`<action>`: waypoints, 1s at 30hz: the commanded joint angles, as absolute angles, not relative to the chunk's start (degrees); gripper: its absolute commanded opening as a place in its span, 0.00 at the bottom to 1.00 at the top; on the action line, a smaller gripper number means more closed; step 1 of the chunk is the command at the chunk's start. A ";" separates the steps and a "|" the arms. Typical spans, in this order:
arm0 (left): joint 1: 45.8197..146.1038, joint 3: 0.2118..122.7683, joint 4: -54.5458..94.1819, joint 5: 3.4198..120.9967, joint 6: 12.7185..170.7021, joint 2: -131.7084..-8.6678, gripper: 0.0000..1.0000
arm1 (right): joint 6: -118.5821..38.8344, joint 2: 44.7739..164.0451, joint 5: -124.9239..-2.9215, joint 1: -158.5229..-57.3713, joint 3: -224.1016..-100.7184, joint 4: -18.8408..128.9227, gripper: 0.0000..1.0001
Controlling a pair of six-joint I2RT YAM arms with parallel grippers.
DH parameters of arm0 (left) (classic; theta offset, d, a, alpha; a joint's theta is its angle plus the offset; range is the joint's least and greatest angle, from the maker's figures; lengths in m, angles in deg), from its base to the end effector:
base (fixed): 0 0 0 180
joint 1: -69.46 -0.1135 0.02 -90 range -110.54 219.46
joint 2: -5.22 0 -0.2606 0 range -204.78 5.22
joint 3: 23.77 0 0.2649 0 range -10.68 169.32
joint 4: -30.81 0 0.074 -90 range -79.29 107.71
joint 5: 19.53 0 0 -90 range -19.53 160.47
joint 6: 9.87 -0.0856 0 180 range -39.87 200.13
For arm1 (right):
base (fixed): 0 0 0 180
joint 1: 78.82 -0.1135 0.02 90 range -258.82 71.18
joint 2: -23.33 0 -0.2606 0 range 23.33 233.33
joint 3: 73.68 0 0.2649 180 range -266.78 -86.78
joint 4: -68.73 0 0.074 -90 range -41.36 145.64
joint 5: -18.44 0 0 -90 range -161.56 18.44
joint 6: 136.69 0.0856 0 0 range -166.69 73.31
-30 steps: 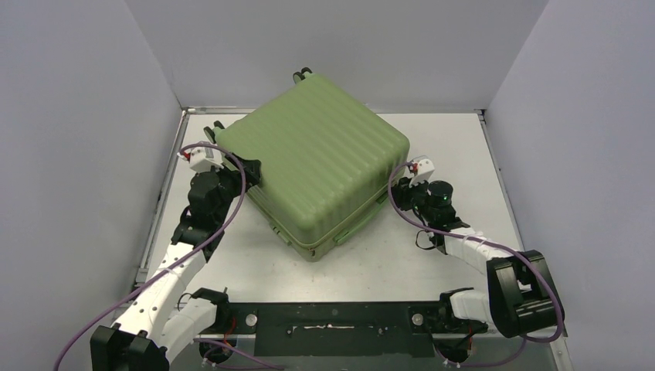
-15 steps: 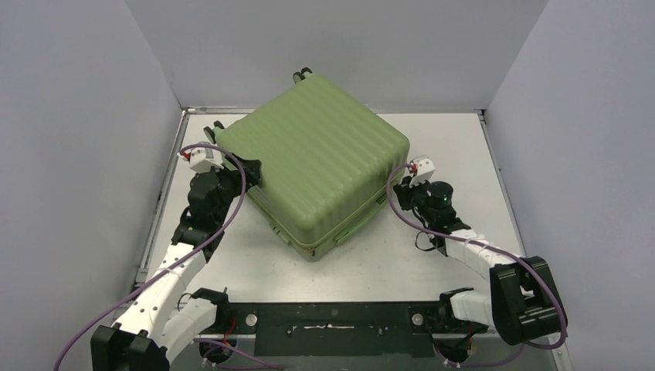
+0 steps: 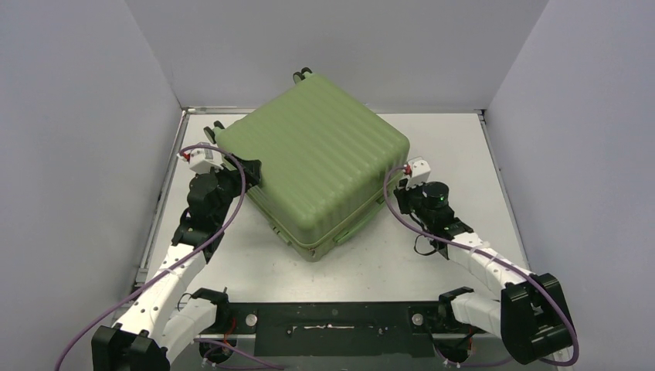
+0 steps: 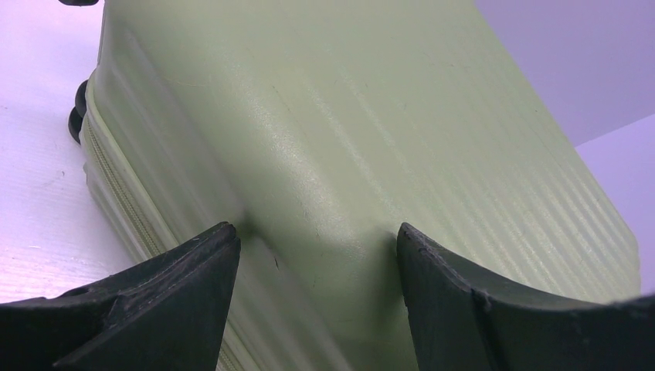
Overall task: Pack the luggage
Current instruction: Zip the luggage at the center of the board.
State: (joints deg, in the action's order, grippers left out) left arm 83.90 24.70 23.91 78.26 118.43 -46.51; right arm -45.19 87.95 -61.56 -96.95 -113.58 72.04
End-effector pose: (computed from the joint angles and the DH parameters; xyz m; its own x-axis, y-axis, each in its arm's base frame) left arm 0.2735 -0.0584 0.2750 -0.2071 -0.5808 -0.7873 -0.0134 0.8063 -0.5913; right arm 0.2770 0.1063 0.1804 -0.3588 -0.0904 -0.9290 -0.4508 0.8883 0.0877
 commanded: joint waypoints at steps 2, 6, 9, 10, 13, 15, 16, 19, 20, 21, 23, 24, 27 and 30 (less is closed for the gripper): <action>84.05 21.76 15.69 74.03 115.65 -48.35 0.70 | -46.09 83.77 -60.34 -99.20 -116.64 68.26 0.00; 84.08 21.62 15.90 73.71 115.80 -48.59 0.70 | -45.98 83.38 -59.00 -100.33 -117.39 65.68 0.00; 84.10 21.58 16.13 73.22 115.81 -48.81 0.70 | -45.46 83.65 -58.23 -101.72 -117.62 64.67 0.00; 84.07 21.53 16.20 73.10 115.86 -48.90 0.70 | -45.19 83.92 -58.21 -102.20 -117.63 64.47 0.00; 84.06 21.53 16.31 72.87 115.98 -49.03 0.70 | -44.32 84.06 -58.28 -103.15 -117.18 65.02 0.00; 84.11 21.49 16.40 72.63 115.96 -49.10 0.70 | -43.82 84.13 -58.17 -103.97 -116.81 65.52 0.00; 84.06 21.49 16.47 72.60 115.97 -49.10 0.70 | -43.60 84.19 -58.20 -104.64 -116.69 65.56 0.00; 84.05 21.41 16.43 72.47 115.91 -49.10 0.70 | -43.12 84.09 -58.74 -107.26 -116.32 65.31 0.00; 84.05 21.40 16.48 72.49 115.97 -49.10 0.70 | -42.86 83.80 -58.92 -108.26 -115.97 65.45 0.00; 84.07 21.40 16.52 72.37 115.92 -49.18 0.70 | -42.71 83.44 -59.22 -109.24 -115.62 65.54 0.00; 84.05 21.40 16.57 72.33 115.93 -49.28 0.70 | -42.26 82.48 -59.74 -111.39 -114.85 65.57 0.00; 84.05 21.40 16.57 72.24 115.91 -49.41 0.69 | -41.91 82.02 -59.97 -112.40 -114.46 65.50 0.00; 84.05 21.40 16.57 72.14 115.84 -49.66 0.70 | -41.05 80.62 -60.89 -115.69 -113.96 64.50 0.00; 84.05 21.41 16.51 72.23 115.84 -49.76 0.69 | -40.38 78.83 -62.52 -119.38 -113.78 62.15 0.00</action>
State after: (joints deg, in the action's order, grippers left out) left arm 83.59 24.32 24.96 77.30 118.41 -46.70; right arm -43.01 81.89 -67.42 -113.52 -113.98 62.14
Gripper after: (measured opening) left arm 0.699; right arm 0.033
